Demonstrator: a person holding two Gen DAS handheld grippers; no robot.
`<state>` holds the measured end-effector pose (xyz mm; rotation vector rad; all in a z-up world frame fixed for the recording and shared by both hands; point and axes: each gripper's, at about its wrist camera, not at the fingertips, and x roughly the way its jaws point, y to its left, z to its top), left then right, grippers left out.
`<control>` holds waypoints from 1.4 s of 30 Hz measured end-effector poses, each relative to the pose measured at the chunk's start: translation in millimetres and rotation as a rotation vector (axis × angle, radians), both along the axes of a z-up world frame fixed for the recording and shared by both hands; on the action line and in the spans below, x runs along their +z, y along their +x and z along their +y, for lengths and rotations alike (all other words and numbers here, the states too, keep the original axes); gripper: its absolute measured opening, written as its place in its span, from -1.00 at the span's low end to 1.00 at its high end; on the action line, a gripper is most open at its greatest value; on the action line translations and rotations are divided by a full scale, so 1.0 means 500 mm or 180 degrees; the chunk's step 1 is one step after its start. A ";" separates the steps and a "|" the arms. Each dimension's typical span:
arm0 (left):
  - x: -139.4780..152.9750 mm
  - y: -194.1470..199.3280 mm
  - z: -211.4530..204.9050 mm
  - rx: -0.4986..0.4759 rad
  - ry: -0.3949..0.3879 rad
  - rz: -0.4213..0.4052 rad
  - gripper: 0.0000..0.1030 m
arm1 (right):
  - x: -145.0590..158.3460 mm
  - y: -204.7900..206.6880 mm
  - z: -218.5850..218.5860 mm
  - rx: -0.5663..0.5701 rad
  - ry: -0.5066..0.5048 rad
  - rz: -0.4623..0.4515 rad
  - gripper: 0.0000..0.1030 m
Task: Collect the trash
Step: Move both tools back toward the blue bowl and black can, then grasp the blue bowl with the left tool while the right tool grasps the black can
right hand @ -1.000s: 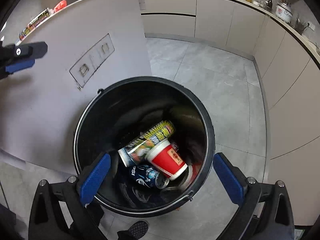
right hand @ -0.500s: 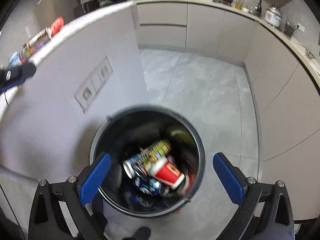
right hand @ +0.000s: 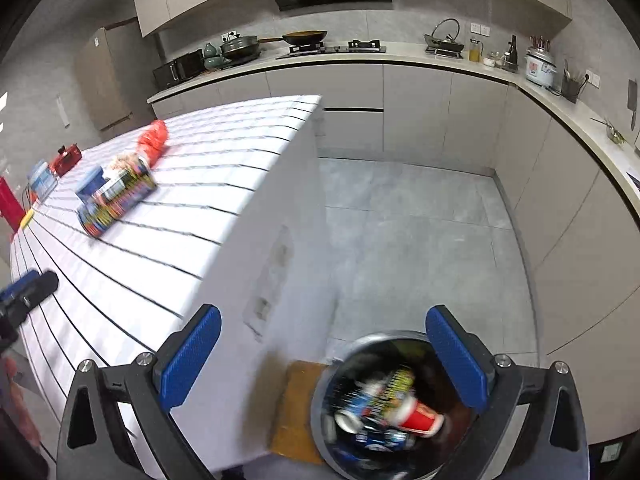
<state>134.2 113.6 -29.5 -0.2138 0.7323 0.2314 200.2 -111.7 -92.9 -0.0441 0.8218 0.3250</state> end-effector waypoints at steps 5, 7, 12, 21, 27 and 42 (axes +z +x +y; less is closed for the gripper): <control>-0.008 0.013 0.153 -0.0023 -0.0056 0.0030 0.64 | 0.028 0.006 0.146 -0.0162 -0.0019 -0.0050 1.00; -0.010 0.023 0.212 -0.0026 -0.0047 0.0029 0.64 | 0.034 0.014 0.217 -0.0244 0.0008 -0.0045 1.00; -0.027 0.050 0.352 -0.0064 -0.0108 0.0108 0.64 | 0.052 0.027 0.391 -0.0343 0.0066 -0.0051 1.00; -0.049 0.094 0.486 -0.0200 -0.0227 0.0184 0.64 | 0.029 0.082 0.602 -0.0540 0.0065 0.0149 1.00; -0.079 0.148 0.511 -0.0357 -0.0218 0.0309 0.64 | -0.016 0.137 0.636 -0.0674 -0.0053 0.0381 1.00; -0.097 0.309 0.478 -0.0679 -0.0041 0.0351 0.64 | -0.034 0.177 0.575 -0.0748 -0.0248 0.0443 0.42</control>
